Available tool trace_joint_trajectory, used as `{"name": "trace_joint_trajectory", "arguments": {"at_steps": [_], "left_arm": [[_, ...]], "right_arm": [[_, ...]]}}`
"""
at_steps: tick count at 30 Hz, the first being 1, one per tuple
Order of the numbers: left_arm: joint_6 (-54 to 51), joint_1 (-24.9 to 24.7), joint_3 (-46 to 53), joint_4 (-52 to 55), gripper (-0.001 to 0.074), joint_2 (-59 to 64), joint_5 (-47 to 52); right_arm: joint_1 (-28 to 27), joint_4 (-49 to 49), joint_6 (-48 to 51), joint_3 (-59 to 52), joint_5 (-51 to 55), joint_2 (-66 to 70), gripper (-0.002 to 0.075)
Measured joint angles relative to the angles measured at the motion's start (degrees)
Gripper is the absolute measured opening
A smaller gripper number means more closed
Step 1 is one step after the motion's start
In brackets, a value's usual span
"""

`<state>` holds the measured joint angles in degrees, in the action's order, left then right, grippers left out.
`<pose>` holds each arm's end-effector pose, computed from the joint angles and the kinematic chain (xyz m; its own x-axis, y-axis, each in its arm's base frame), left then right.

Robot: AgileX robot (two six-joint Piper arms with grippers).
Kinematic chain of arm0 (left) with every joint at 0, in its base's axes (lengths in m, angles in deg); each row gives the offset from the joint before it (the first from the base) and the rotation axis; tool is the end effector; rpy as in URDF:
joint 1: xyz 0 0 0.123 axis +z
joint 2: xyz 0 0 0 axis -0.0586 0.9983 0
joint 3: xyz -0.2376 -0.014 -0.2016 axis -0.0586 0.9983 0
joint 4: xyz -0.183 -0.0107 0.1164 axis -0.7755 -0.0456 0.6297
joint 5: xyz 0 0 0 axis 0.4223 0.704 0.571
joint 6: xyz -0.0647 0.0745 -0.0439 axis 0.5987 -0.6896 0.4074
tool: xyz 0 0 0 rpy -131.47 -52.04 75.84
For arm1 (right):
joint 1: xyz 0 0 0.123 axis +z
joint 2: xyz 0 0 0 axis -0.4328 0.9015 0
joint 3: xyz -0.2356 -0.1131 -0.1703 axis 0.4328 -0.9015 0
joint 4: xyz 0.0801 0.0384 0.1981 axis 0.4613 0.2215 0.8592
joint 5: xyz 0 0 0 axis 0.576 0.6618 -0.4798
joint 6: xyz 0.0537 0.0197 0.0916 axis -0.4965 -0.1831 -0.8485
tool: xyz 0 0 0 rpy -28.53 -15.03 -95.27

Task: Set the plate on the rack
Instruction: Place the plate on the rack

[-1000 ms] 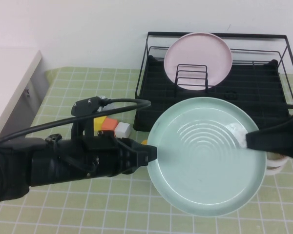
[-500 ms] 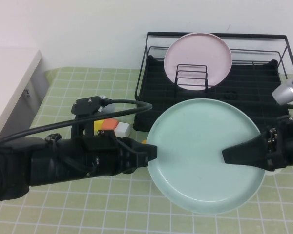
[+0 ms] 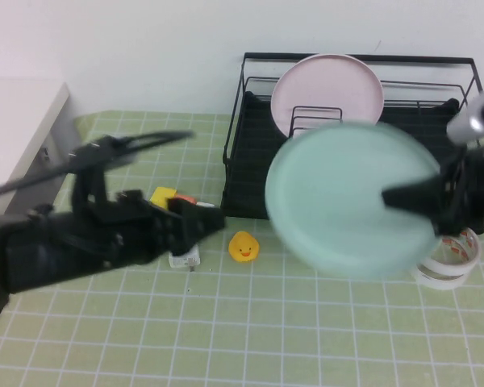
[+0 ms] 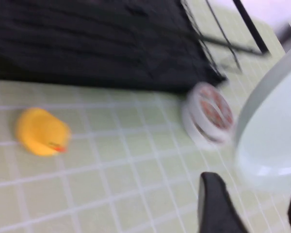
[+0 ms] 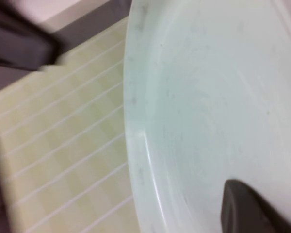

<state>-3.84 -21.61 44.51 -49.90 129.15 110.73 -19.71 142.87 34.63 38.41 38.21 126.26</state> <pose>0.2398 -0.1371 0.2952 -0.7072 -0.1574 -0.6893 0.4325 0.6750 -0.5978 0.2713 0.0968 0.2962 -0.4405 -0.3228 -0.8377 -0.7456 0.6513 0.1410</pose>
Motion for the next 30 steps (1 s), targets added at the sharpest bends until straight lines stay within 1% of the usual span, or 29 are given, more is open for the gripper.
{"name": "trace_joint_trajectory", "arguments": {"at_steps": [2,4,6,7,9,14,19,23,26,30], "left_arm": [[1.0,2.0,0.0,0.0,0.0277,-0.8,-0.9],[1.8,3.8,0.1,0.0,0.0196,-1.8,-2.3],[2.4,4.6,0.6,0.0,0.0101,-3.0,-4.3],[2.4,4.6,1.1,-0.1,0.0066,-3.8,-5.7],[2.4,4.6,2.6,-0.1,0.0028,-5.6,-7.9],[2.5,4.6,8.0,-0.3,0.0005,-11.8,-9.4],[2.8,4.6,16.3,-0.4,0.0001,-17.5,-2.9],[2.8,4.6,22.1,-0.4,0.0000,-20.1,2.4],[3.0,4.6,25.0,-0.3,0.0000,-21.1,4.0],[3.0,4.6,26.4,-0.2,-0.0001,-21.3,4.5]], "right_arm": [[0.0,-0.4,1.6,3.5,-2.4,0.4,0.0146],[0.0,-2.1,2.3,7.6,-2.9,1.3,0.0146],[-0.3,-4.8,2.6,12.7,-2.2,3.0,0.0146],[-0.5,-5.9,2.6,14.8,-1.5,4.2,0.0146],[-1.1,-7.6,3.3,20.2,1.3,7.4,0.0146],[-3.3,-9.2,8.2,34.3,12.2,17.2,0.0146],[-4.5,-10.3,10.4,50.3,20.0,28.4,0.0146],[-4.9,-10.4,9.5,63.4,21.7,36.6,0.0146],[-4.9,-10.4,9.2,72.6,22.1,42.0,0.0146],[-4.9,-10.3,6.8,82.4,19.9,48.8,0.0145]]}}
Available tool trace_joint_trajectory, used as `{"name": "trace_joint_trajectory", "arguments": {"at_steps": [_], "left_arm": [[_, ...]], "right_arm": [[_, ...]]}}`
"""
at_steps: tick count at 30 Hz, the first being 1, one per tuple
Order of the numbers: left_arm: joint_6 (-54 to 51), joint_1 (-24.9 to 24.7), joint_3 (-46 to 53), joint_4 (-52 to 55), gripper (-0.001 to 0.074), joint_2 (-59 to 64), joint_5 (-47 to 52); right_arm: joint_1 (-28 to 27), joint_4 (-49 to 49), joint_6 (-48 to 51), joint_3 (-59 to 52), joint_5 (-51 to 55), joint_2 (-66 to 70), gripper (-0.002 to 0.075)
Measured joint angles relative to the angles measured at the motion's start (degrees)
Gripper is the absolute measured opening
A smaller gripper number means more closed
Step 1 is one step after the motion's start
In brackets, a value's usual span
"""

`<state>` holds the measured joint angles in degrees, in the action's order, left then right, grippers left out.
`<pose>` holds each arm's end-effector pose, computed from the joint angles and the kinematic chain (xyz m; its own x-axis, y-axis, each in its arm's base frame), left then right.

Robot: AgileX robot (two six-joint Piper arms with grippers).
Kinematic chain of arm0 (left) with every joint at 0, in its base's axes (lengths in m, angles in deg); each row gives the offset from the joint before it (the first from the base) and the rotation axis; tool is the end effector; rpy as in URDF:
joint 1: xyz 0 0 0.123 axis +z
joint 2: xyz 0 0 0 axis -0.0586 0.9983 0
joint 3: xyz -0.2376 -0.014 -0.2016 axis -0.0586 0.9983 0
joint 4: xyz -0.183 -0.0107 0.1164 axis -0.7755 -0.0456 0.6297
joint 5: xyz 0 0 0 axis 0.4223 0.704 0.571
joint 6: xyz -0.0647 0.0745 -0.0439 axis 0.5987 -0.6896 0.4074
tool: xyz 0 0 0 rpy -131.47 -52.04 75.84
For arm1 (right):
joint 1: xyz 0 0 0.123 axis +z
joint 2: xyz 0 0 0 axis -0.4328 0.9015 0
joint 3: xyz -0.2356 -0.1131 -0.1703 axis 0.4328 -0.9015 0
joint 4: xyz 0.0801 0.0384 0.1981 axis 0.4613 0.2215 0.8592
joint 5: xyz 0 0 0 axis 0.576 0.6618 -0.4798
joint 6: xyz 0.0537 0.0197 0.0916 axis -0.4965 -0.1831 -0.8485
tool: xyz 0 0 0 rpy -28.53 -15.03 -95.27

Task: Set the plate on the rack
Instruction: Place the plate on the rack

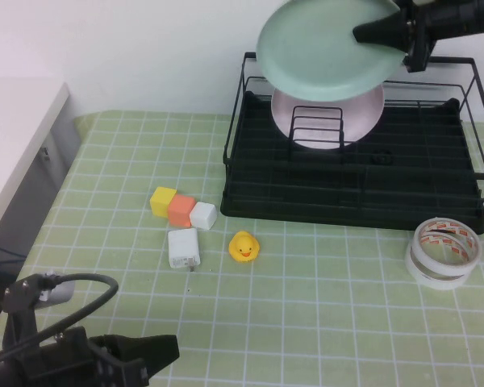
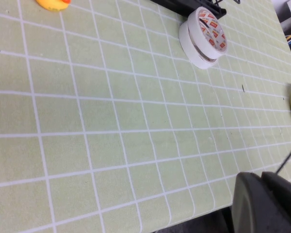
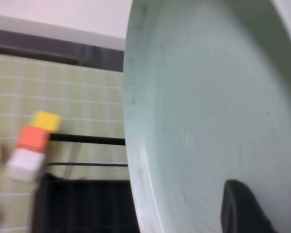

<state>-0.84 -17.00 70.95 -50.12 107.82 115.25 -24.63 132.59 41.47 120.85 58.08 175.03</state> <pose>0.1225 -0.0937 0.2513 -0.7804 -0.2220 -0.5845 0.3238 0.6563 -0.6815 0.5123 0.0933 0.3209 0.1722 -0.4932 -0.8527 -0.8475 0.3670 -0.3835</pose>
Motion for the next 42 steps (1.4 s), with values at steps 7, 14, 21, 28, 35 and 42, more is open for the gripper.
{"name": "trace_joint_trajectory", "arguments": {"at_steps": [7,14,21,28,35,42], "left_arm": [[0.1,0.0,0.0,0.0,-0.0001,0.0,0.0],[0.1,0.0,0.0,0.0,-0.0001,-0.1,0.0],[0.1,0.0,0.0,0.0,-0.0001,-0.1,0.0],[0.1,0.0,0.1,0.0,-0.0001,-0.1,0.0],[0.1,0.0,0.1,0.0,-0.0001,-0.1,0.0],[0.1,0.0,0.1,0.0,-0.0001,-0.1,0.8]], "right_arm": [[0.0,0.1,-1.0,6.8,-7.3,8.6,0.0145],[0.0,2.4,4.7,6.9,-11.8,14.1,0.0145],[0.0,3.8,6.7,6.9,-11.9,16.3,0.0145],[0.0,4.4,5.3,6.9,-12.0,16.9,0.0145],[0.0,5.8,4.5,6.9,-12.4,16.9,0.0202],[0.0,7.0,0.2,6.9,-15.2,16.9,0.0376]]}}
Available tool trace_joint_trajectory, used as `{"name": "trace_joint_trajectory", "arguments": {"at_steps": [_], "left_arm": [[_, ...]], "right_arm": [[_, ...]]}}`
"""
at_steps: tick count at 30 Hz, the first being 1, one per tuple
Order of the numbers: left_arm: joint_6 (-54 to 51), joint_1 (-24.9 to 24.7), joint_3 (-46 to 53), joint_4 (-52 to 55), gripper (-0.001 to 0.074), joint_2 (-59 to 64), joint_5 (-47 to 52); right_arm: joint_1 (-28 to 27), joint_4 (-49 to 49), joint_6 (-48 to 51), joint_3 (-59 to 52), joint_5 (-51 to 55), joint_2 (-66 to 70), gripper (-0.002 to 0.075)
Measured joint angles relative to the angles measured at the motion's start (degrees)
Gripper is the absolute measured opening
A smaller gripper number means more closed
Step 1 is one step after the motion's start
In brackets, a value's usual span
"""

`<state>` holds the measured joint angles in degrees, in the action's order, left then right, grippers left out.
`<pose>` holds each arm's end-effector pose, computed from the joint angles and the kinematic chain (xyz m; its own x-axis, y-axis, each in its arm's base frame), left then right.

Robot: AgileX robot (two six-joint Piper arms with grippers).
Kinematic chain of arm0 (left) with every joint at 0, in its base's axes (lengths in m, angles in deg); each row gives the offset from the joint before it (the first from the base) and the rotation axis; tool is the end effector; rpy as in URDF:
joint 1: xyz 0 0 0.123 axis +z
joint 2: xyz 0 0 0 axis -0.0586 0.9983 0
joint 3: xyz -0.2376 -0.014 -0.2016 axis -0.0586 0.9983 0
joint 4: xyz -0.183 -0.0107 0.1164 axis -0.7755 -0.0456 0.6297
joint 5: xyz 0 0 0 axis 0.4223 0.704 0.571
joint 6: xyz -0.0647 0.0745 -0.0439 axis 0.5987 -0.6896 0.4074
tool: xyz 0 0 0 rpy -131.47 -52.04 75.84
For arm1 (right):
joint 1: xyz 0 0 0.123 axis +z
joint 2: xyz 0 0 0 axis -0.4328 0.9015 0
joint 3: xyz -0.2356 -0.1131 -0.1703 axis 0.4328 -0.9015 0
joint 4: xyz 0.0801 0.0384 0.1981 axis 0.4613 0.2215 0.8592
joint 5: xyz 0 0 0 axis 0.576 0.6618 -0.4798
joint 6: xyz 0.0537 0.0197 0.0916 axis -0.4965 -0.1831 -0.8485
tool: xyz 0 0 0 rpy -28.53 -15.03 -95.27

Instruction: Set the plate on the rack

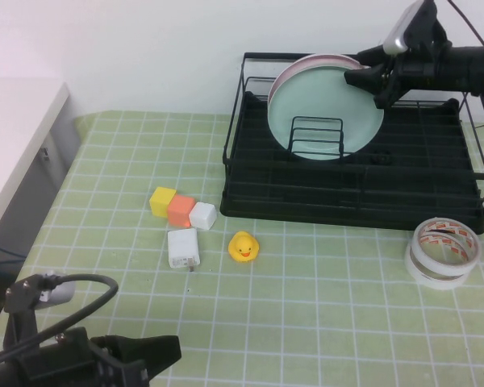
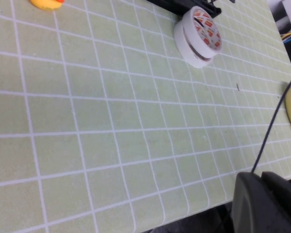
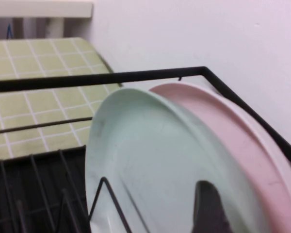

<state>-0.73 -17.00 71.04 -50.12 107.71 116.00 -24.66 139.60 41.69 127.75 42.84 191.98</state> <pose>0.1212 -0.0945 0.2518 -0.7833 -0.2200 -0.5815 0.3290 0.6469 -0.6880 0.5792 0.0828 0.2084 0.0021 -0.4096 -0.9123 -0.7511 0.6016 -0.2719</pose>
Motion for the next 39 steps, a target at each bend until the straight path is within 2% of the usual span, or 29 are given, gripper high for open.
{"name": "trace_joint_trajectory", "arguments": {"at_steps": [6,13,16,21,23,30,35,39], "left_arm": [[0.0,0.0,0.0,0.0,-0.0001,0.0,0.3],[-0.4,0.0,-0.2,0.0,-0.0001,-0.1,-8.5],[0.6,0.0,-1.0,1.7,-0.0001,-1.4,-9.2],[4.1,0.1,-2.1,5.4,-0.0001,-8.7,-12.3],[5.0,0.2,-2.1,7.9,-0.0001,-13.3,-15.0],[12.0,0.3,-1.9,14.2,-0.0001,-29.7,-24.7],[15.8,0.3,0.6,16.9,-0.0001,-37.6,-25.8],[18.1,0.3,3.9,17.6,-0.0001,-39.1,-26.1]], "right_arm": [[-0.1,0.1,-2.9,0.0,-0.2,-0.4,0.0390],[-2.0,-0.7,-10.4,0.0,5.4,-5.2,0.0379],[-3.9,-3.4,-17.9,0.0,10.1,-8.9,0.0328],[-8.1,-9.1,-28.9,0.0,20.4,-14.8,0.0099],[-9.9,-8.8,-32.4,0.0,23.3,-16.6,0.0045],[-12.0,-8.2,-42.0,0.0,24.8,-23.9,0.0009],[-10.9,-12.1,-44.6,0.0,25.1,-32.1,0.0008],[-10.5,-15.7,-46.7,0.0,25.1,-38.7,0.0008]]}}
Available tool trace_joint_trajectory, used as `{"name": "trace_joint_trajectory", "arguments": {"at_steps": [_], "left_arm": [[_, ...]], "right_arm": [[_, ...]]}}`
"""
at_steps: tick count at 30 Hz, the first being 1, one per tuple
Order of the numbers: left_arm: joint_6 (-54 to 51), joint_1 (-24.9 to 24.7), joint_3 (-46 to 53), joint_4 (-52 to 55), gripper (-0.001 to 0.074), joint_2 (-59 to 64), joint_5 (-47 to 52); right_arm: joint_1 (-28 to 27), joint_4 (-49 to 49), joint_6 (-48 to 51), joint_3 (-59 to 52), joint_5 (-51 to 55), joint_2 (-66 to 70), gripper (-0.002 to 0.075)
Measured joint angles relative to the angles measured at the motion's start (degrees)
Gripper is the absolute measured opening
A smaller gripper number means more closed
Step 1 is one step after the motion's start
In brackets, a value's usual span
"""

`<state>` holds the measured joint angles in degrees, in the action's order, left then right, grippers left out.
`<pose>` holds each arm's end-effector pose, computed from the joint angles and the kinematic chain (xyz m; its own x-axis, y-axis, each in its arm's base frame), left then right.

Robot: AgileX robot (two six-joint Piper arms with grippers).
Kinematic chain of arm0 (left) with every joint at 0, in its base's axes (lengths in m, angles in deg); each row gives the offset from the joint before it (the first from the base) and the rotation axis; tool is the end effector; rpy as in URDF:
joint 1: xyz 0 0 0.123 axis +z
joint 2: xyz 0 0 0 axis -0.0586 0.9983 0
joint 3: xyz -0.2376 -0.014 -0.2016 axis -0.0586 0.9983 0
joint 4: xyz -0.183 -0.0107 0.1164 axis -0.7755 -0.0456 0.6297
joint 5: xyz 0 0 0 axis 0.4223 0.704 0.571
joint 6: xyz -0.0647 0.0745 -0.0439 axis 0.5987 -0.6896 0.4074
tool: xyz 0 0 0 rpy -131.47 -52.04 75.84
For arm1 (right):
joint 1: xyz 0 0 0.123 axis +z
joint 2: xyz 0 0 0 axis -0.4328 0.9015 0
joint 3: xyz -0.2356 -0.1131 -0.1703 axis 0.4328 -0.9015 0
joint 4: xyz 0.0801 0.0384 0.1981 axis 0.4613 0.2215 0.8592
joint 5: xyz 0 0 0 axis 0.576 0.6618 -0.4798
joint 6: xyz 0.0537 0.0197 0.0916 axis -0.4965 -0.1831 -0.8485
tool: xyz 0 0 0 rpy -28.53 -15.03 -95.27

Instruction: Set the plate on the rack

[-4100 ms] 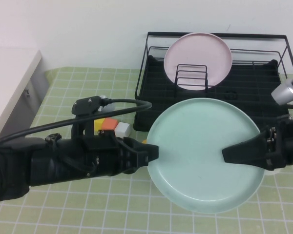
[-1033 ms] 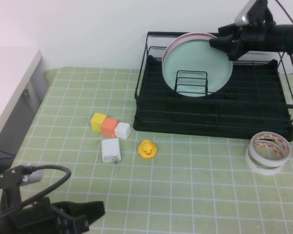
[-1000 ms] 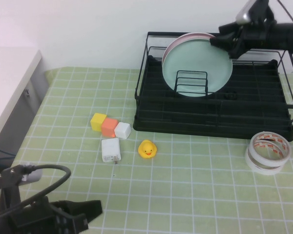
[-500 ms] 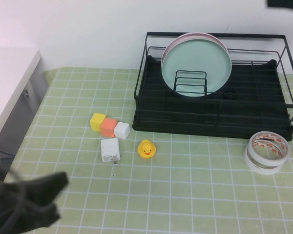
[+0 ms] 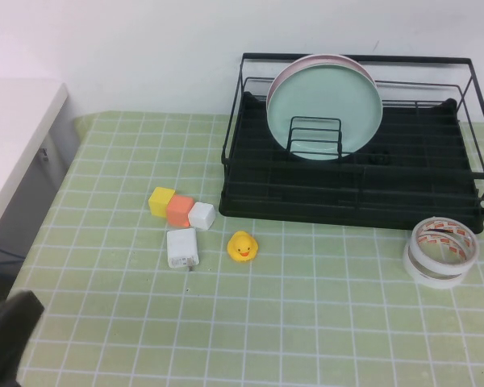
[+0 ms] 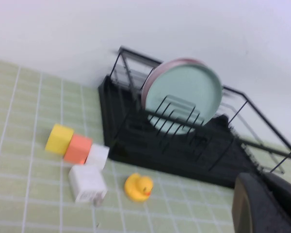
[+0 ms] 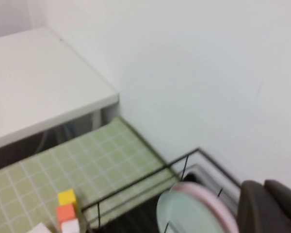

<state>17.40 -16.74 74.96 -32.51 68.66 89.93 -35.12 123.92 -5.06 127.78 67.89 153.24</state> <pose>0.0426 -0.0294 0.2780 -0.2525 -0.4161 -0.8735 0.3133 0.8190 -0.4807 0.3928 0.0184 0.5034 -0.1453 -0.2490 -0.9575 -0.7024 0.7075 -0.0774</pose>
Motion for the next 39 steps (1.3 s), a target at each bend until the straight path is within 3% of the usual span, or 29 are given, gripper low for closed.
{"name": "trace_joint_trajectory", "arguments": {"at_steps": [10,18,28,39], "left_arm": [[0.0,0.0,1.8,0.3,-0.0001,0.0,-0.6],[0.0,0.0,2.3,0.3,-0.0001,0.0,0.4],[0.0,0.0,2.3,0.3,-0.0001,0.0,0.4],[0.0,0.0,2.3,0.3,-0.0001,0.0,0.7]], "right_arm": [[0.5,-2.7,-1.8,-4.0,0.0,-18.2,0.0008],[0.5,-11.2,-2.0,-30.8,-1.3,-43.6,0.0008],[0.5,-17.9,-2.1,-69.4,-20.0,-77.9,0.0007],[0.5,-18.3,-2.2,-91.8,-21.8,-90.6,0.0003]]}}
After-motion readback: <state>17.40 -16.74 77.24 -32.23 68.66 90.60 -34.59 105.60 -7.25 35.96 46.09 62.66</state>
